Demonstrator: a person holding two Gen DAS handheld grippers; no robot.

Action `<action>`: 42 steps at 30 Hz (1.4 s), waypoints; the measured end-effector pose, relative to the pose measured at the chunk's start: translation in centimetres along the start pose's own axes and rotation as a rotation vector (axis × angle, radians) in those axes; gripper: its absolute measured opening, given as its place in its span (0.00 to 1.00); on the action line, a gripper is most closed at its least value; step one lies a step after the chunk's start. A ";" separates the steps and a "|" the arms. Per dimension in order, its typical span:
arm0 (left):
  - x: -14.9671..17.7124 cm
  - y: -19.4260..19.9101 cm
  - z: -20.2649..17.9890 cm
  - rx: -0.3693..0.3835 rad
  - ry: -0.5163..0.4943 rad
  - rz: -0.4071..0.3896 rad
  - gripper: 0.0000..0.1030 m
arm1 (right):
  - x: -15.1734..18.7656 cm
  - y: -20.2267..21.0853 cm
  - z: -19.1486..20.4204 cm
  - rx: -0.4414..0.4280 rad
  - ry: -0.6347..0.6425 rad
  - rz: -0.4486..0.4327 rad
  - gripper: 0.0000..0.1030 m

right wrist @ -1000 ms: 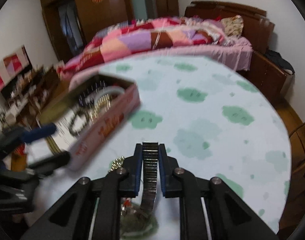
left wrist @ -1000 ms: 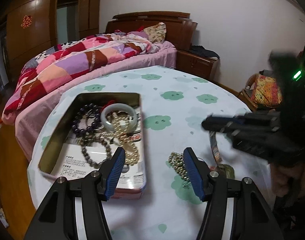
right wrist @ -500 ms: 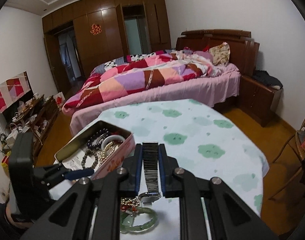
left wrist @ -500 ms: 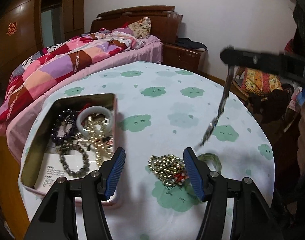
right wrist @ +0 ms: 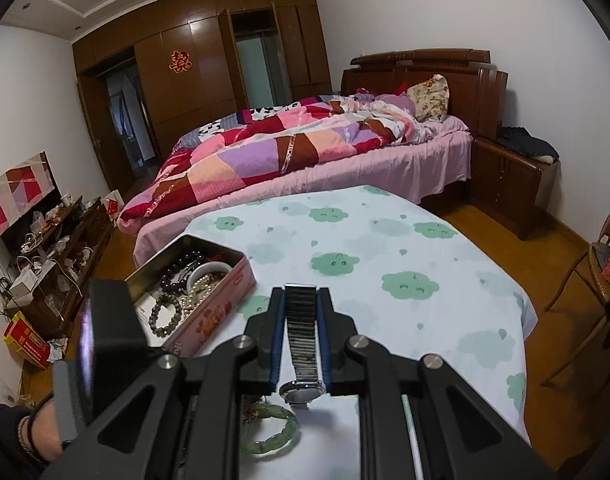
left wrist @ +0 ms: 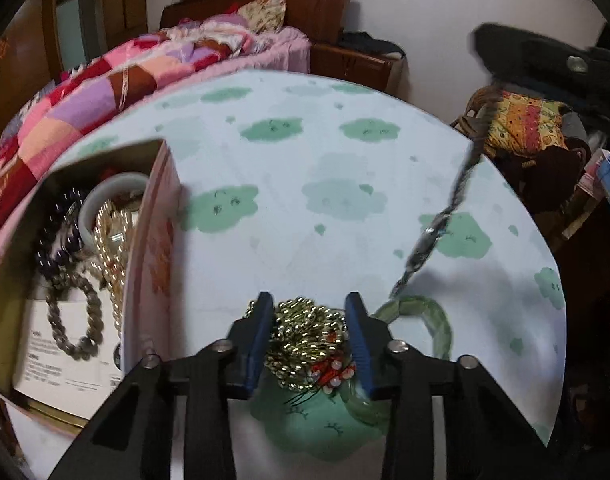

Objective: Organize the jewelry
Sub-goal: 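Grasp the gold bead necklace with the left tool while the right tool lifts the watch, then carry the watch and gold bead necklace into the tin and release both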

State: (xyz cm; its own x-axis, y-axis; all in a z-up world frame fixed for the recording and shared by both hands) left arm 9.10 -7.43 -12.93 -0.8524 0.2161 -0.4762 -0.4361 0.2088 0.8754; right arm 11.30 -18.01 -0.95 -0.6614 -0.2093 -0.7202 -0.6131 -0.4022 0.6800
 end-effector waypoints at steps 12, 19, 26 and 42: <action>-1.8 7.9 0.8 0.068 0.004 -0.169 0.08 | -0.9 1.6 0.4 0.001 0.013 -0.038 0.17; -3.5 13.0 2.2 0.066 0.013 -0.277 0.08 | -2.2 2.1 1.7 -0.005 0.047 -0.058 0.17; -4.6 16.4 4.6 0.030 0.026 -0.349 0.08 | -4.0 1.8 3.6 -0.033 0.089 -0.064 0.17; -4.1 16.5 10.8 -0.049 0.118 -0.360 0.08 | -6.9 -1.3 10.9 -0.101 0.221 -0.039 0.17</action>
State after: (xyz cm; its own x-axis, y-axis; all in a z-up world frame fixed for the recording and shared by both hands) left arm 8.54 5.37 2.55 -0.6681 0.0253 -0.7437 -0.7247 0.2044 0.6580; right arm 11.97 -6.34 4.61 -0.5209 -0.3776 -0.7656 -0.5823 -0.4986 0.6421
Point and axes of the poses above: each gripper's, at about its wrist camera, not at the fingertips, and y roughly against the way its jaws point, z to its left, x to its underside, the point moved 3 cm from there along -y, roughly the way its jaws point, and after that the axes turned 8 degrees about z, right-handed, at the moved point
